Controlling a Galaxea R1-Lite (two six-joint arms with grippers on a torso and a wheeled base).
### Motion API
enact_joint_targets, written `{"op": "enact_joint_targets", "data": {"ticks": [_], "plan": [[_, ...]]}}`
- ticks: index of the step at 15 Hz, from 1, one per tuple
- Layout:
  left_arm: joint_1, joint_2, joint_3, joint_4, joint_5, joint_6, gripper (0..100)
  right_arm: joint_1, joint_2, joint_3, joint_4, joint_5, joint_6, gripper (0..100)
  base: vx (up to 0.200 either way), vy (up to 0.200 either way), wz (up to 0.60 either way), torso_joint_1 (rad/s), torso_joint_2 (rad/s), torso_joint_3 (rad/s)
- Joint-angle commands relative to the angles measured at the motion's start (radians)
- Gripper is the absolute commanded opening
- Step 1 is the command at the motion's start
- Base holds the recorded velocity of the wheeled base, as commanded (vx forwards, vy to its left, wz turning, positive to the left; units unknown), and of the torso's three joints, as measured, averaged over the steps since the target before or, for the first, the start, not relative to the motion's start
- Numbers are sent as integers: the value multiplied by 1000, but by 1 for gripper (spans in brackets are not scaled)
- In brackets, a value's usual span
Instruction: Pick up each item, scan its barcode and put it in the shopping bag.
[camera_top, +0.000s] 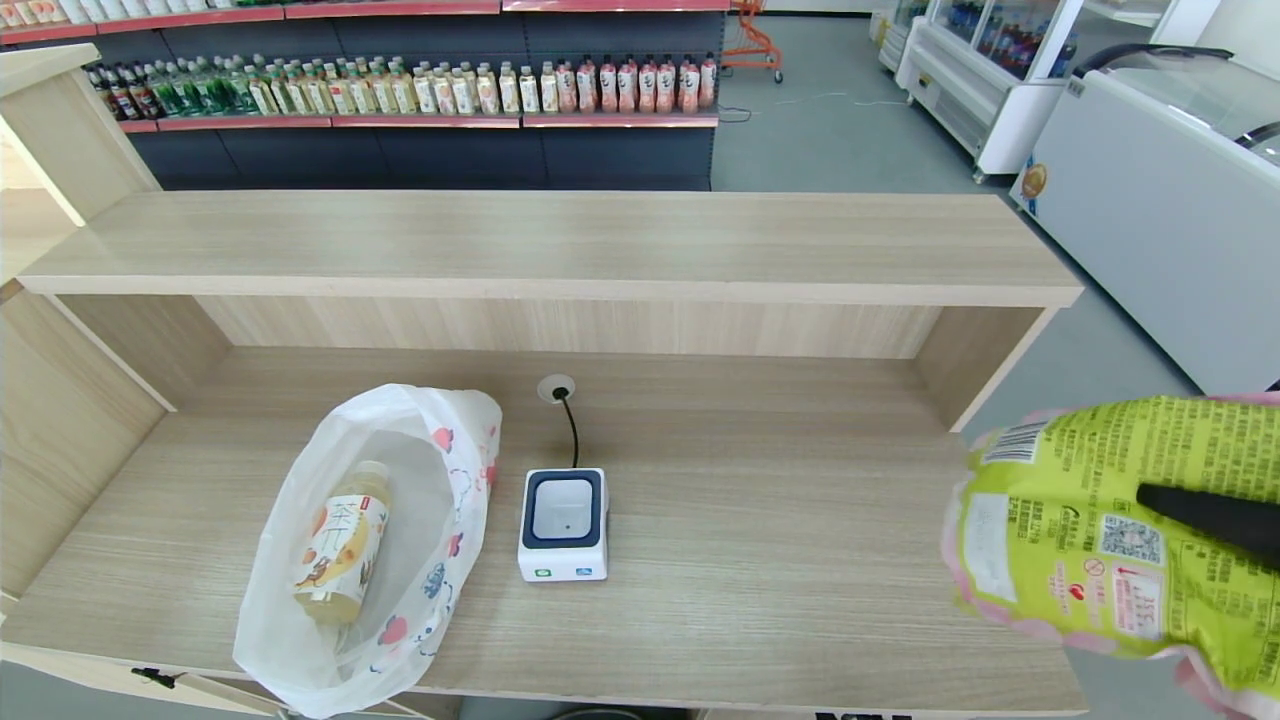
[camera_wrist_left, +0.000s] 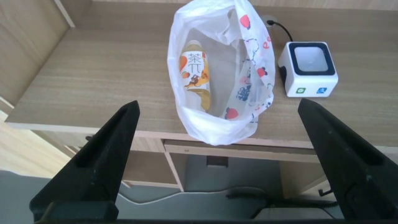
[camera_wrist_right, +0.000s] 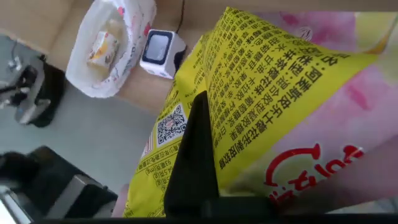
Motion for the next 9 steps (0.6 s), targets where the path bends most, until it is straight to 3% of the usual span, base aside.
{"op": "enact_joint_targets", "data": {"ticks": [1,2,3,5,9], "plan": [[0,0,0,0,0,0,100,299,61,-202,228,-403,511,0,0,0,0,0,0,0],[0,0,0,0,0,0,100,316,92,-291,331,-412,663,0,0,0,0,0,0,0],[0,0,2,0,0,0,100,324,153,-443,524,-409,892,0,0,0,0,0,0,0],[0,0,0,0,0,0,100,324,199,-514,606,-409,1050,0,0,0,0,0,0,0],[0,0,0,0,0,1,100,324,169,-479,609,-377,1085,0,0,0,0,0,0,0]]}}
